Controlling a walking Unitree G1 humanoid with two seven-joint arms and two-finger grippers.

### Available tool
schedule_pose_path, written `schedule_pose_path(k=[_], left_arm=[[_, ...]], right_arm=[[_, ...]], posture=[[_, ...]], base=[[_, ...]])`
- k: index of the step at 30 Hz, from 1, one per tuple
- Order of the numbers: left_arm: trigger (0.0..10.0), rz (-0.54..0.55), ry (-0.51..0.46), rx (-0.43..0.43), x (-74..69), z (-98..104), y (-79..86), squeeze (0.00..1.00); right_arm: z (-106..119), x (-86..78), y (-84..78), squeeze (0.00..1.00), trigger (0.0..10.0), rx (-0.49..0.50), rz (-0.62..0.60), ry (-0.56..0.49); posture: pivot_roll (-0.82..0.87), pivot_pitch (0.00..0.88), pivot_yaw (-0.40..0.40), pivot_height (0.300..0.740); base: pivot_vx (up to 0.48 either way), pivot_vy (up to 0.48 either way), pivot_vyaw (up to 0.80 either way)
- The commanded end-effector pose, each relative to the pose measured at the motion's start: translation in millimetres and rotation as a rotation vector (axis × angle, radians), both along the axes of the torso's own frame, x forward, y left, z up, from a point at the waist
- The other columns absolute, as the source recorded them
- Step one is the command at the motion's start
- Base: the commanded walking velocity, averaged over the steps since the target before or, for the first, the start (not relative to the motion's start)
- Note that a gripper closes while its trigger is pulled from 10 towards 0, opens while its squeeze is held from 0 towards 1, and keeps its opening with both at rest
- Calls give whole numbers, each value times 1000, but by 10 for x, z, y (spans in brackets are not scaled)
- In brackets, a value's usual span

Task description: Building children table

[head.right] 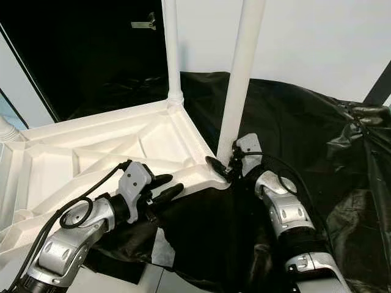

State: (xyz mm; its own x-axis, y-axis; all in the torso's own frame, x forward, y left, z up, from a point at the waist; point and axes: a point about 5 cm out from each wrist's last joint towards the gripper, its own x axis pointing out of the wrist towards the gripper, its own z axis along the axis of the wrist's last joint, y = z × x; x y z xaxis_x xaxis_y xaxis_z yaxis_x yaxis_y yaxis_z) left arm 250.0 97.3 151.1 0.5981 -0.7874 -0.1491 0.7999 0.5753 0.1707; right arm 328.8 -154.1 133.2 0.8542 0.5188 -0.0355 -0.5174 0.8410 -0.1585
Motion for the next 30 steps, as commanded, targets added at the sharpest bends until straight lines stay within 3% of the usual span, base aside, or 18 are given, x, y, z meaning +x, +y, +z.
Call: schedule_pose_path(k=[1, 6, 8, 11, 17, 20, 21, 22, 30], left_arm=[[10000, -19, 5, 9, -28, -19, -25, 0], [10000, -25, 8, 9, -31, -15, -28, 0], [10000, -25, 8, 9, -31, -15, -28, 0], [10000, -29, 9, 11, -18, -11, -19, 0], [10000, -32, 8, 9, -6, -6, -30, 0], [10000, -33, 8, 7, -8, -5, -38, 0], [10000, -34, 8, 5, -9, -5, -43, 0], [10000, -33, 8, 6, -9, -5, -47, 0], [10000, -21, 1, 5, 10, 10, -47, 0]], right_arm=[[-106, -18, -94, 0, 0, -31, -104, 41], [-125, -18, -42, 0, 0, 10, -272, 43], [-125, -18, -42, 0, 0, 10, -272, 43], [-130, -29, 10, 0, 0, 26, -443, 38], [-170, -65, 127, 0, 0, 89, -656, 54], [-181, -70, 207, 0, 0, 110, -668, 69], [-183, -70, 267, 0, 745, 124, -659, 80], [-146, -68, 302, 0, 10000, 136, -627, 65], [-57, -62, 262, 0, 10000, 147, -591, 4]], posture=[[46, 0, -23, 740], [36, 0, -11, 740], [36, 0, -11, 740], [29, 0, -6, 740], [30, 0, -5, 740], [30, 0, -6, 740], [30, 0, -6, 740], [33, 0, -10, 740], [35, 0, -16, 740]], base=[[0, 0, 0], [0, 0, 0], [0, 0, 0], [0, 0, 0], [0, 0, 0], [0, 0, 0], [0, 0, 0], [0, 0, 0], [0, 0, 0]])
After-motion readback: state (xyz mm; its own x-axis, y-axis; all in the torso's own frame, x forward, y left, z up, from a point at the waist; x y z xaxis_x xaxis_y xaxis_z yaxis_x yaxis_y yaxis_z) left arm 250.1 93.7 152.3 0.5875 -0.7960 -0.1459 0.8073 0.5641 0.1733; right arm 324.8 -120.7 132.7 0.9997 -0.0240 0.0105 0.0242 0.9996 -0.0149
